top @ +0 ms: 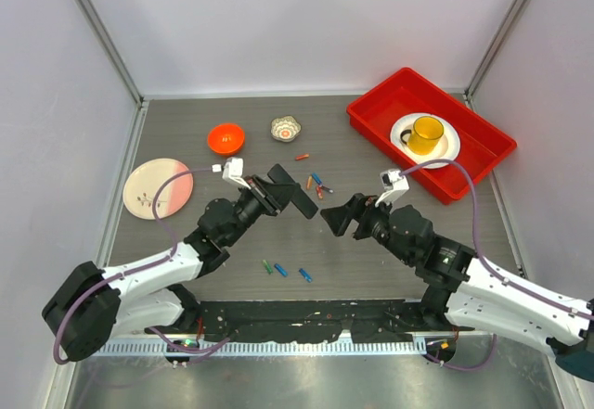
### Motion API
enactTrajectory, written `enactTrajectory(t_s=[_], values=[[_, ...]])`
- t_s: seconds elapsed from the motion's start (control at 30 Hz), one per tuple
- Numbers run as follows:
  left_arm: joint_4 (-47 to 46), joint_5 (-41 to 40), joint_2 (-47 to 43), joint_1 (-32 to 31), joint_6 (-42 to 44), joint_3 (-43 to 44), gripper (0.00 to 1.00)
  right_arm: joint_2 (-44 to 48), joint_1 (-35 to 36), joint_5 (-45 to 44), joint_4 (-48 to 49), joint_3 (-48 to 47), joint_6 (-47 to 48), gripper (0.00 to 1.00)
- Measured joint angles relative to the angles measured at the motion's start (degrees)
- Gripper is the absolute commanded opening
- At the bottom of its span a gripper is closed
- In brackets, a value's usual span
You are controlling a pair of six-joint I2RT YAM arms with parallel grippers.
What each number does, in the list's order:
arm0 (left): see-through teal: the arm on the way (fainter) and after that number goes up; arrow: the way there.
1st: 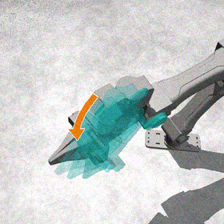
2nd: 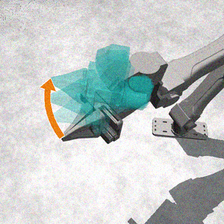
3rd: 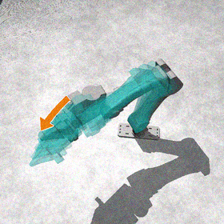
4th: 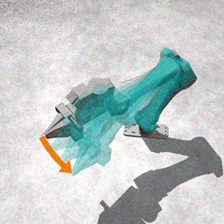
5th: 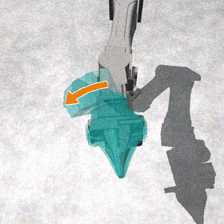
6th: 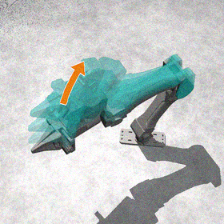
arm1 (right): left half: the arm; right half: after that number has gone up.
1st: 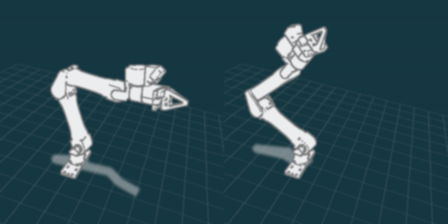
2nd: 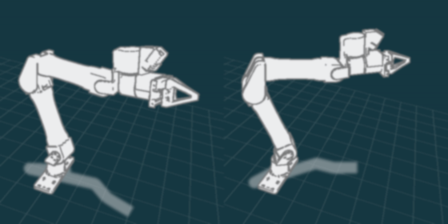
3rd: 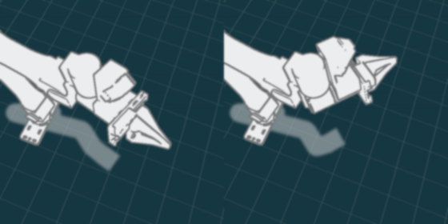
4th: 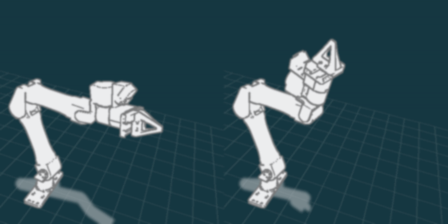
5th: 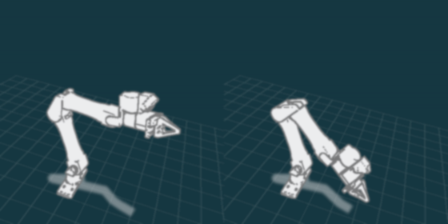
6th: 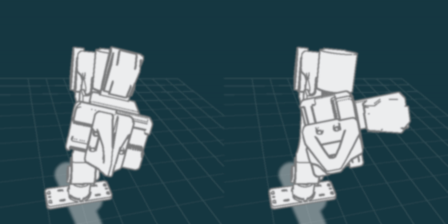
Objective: Load the batteries into the remote control
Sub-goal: Remove the battery cover from the remote control.
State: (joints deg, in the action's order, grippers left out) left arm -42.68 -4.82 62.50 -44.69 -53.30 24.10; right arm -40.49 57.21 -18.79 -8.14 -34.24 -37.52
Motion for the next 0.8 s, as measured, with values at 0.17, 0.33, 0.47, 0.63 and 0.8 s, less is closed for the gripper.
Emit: enactTrajectory(t_s=[0.17, 0.33, 0.47, 0.63, 0.8], values=[[-4.98, -0.76, 0.13, 0.02, 0.87, -3.32, 0.00, -2.27, -2.64, 3.26, 10.49, 5.57, -9.40, 0.87], [-7.50, -1.20, 0.87, 0.02, 0.81, -3.93, 0.00, -7.96, -4.26, 7.06, 17.49, 7.06, -14.67, 0.85], [-10.03, -1.20, 1.22, 0.02, 0.74, -4.00, 0.00, -11.98, -6.21, 10.73, 24.09, 7.21, -17.97, 0.83], [-12.28, -1.18, 1.84, 0.02, 0.15, -4.61, 0.00, -15.76, -7.76, 13.42, 29.22, 7.61, -20.46, 0.80], [-13.20, -1.18, 2.16, 0.02, -0.26, -5.40, 0.00, -17.75, -8.44, 14.56, 32.17, 7.65, -21.70, 0.78]])
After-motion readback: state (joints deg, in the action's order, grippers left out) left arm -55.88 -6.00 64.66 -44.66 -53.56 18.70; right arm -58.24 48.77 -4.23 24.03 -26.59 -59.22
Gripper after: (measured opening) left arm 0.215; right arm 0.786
